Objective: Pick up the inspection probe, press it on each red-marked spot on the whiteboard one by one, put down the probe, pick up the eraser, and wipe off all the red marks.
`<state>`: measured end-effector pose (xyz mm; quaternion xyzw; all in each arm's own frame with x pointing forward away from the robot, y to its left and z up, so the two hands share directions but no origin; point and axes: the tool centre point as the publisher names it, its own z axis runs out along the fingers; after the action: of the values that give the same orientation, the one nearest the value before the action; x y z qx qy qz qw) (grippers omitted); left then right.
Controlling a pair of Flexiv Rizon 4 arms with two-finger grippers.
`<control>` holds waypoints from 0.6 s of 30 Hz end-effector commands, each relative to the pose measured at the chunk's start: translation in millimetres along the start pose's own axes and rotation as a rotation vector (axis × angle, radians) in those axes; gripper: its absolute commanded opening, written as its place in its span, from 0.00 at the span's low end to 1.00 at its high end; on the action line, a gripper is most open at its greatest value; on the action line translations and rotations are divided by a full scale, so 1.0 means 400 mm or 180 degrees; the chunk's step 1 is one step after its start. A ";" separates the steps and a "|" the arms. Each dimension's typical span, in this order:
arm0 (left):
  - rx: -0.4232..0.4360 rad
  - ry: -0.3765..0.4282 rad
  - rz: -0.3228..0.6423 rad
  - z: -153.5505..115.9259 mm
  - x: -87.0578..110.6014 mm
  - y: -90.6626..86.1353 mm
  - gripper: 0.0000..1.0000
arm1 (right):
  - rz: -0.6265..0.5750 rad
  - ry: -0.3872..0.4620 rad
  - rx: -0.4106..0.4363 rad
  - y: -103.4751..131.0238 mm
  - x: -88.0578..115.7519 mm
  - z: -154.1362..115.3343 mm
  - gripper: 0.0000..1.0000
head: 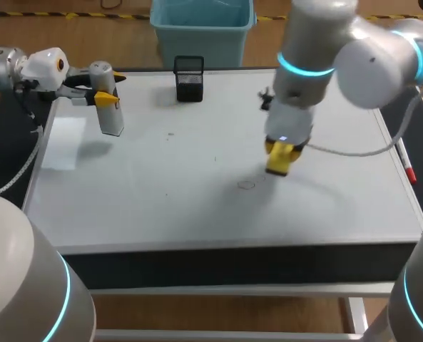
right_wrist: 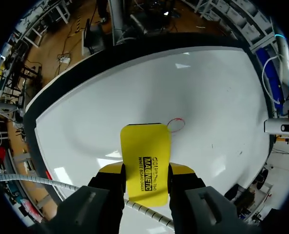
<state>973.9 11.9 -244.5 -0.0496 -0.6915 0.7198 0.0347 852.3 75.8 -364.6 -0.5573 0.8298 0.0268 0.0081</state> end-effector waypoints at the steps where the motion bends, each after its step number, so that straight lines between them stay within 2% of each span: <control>1: 0.0001 0.0011 -0.0004 -0.002 -0.002 -0.002 0.00 | -0.0058 0.0235 0.0167 0.065 -0.088 0.033 0.00; 7: 0.0001 0.0011 -0.0004 -0.002 -0.002 -0.002 0.00 | -0.0162 0.0295 0.0111 0.137 -0.160 0.070 0.00; 12: 0.0001 0.0011 -0.0004 -0.002 -0.002 -0.002 0.00 | -0.0236 0.0200 0.0083 0.149 -0.186 0.099 0.00; 18: 0.0001 0.0011 -0.0004 -0.002 -0.002 -0.002 0.00 | -0.0278 0.0261 0.0108 0.153 -0.205 0.119 0.00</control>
<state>973.9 11.9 -244.5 -0.0496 -0.6915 0.7198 0.0347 822.7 170.6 -402.6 -0.5941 0.8044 0.0010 -0.0031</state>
